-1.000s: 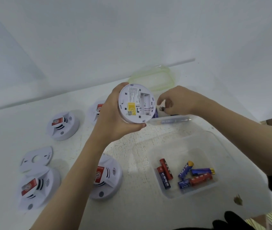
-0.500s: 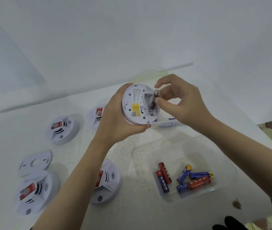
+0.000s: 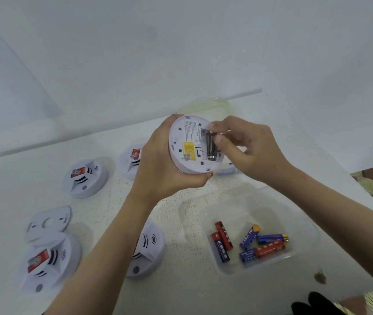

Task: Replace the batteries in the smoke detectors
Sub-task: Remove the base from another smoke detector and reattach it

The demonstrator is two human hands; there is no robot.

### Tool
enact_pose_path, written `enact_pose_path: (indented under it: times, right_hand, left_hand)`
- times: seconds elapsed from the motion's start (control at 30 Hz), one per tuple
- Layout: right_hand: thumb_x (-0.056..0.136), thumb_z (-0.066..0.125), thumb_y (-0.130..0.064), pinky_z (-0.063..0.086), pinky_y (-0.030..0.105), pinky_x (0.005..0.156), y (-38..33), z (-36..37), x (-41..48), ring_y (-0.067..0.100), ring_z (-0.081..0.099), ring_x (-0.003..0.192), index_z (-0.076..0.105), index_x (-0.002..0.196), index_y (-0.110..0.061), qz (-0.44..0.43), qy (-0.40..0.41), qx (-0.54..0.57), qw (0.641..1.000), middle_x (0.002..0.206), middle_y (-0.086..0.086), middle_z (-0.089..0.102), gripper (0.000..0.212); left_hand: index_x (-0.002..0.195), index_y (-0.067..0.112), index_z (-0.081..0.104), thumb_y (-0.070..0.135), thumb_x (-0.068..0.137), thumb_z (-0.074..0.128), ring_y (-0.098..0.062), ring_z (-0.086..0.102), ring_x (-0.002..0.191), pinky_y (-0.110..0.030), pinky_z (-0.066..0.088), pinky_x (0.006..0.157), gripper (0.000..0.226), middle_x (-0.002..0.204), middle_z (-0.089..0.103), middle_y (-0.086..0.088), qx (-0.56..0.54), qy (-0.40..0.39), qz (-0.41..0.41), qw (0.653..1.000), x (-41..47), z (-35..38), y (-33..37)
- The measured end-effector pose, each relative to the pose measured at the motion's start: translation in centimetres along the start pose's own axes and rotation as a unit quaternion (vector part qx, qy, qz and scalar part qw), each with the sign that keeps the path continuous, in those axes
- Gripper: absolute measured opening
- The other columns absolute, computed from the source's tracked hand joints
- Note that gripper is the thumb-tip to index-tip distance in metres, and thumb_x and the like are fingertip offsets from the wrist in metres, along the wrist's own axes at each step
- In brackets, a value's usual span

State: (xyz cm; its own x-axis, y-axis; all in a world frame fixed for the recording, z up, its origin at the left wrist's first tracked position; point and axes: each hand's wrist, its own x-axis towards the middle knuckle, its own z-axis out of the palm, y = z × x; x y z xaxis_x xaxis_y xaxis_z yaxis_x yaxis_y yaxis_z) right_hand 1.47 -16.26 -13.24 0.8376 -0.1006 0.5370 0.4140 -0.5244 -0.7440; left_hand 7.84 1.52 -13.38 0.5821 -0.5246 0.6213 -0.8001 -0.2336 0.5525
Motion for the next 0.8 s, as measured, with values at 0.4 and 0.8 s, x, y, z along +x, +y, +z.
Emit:
enact_pose_path:
  times: [0.4, 0.8]
  right_hand:
    - [0.091, 0.044, -0.015, 0.042, 0.017, 0.100, 1.0, 0.2, -0.3, 0.007, 0.043, 0.126, 0.067, 0.108, 0.002, -0.066, -0.039, -0.051, 0.996, 0.118, -0.003, 0.057, 0.033]
    - [0.100, 0.041, -0.019, 0.054, 0.036, 0.085, 3.2, -1.4, -1.4, 0.011, 0.069, 0.082, 0.065, 0.117, -0.018, 0.200, -0.004, 0.011, 0.980, 0.097, -0.004, 0.072, 0.030]
  left_hand:
    - [0.122, 0.015, 0.049, 0.041, 0.054, 0.079, 0.016, 0.049, 0.101, -0.004, 0.040, 0.085, 0.079, 0.111, 0.050, 0.021, 0.008, 0.034, -0.005, 0.999, 0.3, 0.2, -0.5]
    - [0.132, 0.022, 0.037, 0.037, 0.058, 0.087, 0.004, 0.050, 0.118, -0.014, 0.042, 0.097, 0.091, 0.126, 0.050, 0.015, -0.019, 0.039, -0.067, 0.997, 0.3, -0.2, -2.6]
